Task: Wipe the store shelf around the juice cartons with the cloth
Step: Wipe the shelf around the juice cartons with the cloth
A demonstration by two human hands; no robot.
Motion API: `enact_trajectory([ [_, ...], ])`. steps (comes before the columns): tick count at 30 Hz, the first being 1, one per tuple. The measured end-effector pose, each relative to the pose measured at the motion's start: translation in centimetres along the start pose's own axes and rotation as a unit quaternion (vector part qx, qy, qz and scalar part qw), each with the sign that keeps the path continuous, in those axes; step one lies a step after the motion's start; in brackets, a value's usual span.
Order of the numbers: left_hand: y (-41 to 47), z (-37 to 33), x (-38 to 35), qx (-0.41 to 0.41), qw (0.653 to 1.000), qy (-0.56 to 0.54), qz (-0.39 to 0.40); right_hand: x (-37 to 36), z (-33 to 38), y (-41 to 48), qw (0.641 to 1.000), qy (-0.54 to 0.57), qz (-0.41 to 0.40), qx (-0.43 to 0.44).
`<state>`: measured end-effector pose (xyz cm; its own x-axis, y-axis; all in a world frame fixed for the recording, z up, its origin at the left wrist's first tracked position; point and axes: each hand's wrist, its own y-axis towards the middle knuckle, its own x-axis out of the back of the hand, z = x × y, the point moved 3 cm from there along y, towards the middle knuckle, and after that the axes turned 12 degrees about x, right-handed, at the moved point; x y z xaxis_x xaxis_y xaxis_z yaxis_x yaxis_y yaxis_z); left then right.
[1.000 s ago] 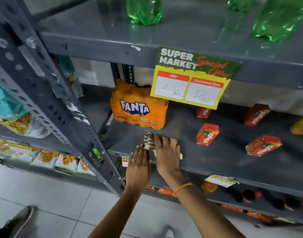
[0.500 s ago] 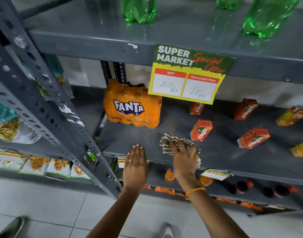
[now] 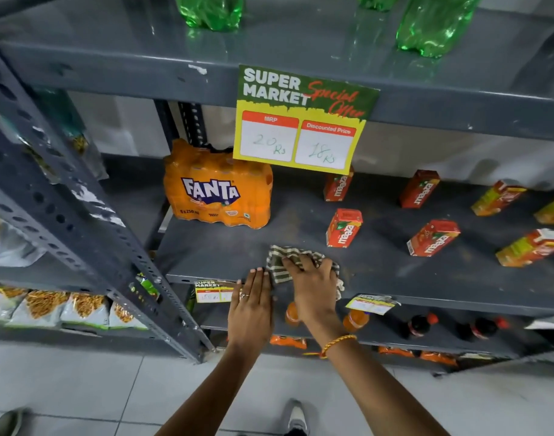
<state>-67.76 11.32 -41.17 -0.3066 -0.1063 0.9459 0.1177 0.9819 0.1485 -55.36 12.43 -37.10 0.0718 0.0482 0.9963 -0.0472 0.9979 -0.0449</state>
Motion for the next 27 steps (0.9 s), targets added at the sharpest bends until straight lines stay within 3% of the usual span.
enact_trajectory([
  [11, -0.9, -2.6, -0.8, 0.019, 0.999, -0.008, 0.028, 3.0, -11.2, -4.0, 0.974, -0.008, -0.013, -0.226],
  [17, -1.8, -7.6, -1.7, -0.040, 0.997, -0.013, 0.061, 2.0, -6.0, -4.0, 0.998, -0.008, -0.023, -0.066],
  [27, -1.4, -13.8, -2.9, -0.013, 0.999, 0.004, 0.034, 2.2, -10.2, -3.4, 0.997, -0.004, 0.045, -0.054],
])
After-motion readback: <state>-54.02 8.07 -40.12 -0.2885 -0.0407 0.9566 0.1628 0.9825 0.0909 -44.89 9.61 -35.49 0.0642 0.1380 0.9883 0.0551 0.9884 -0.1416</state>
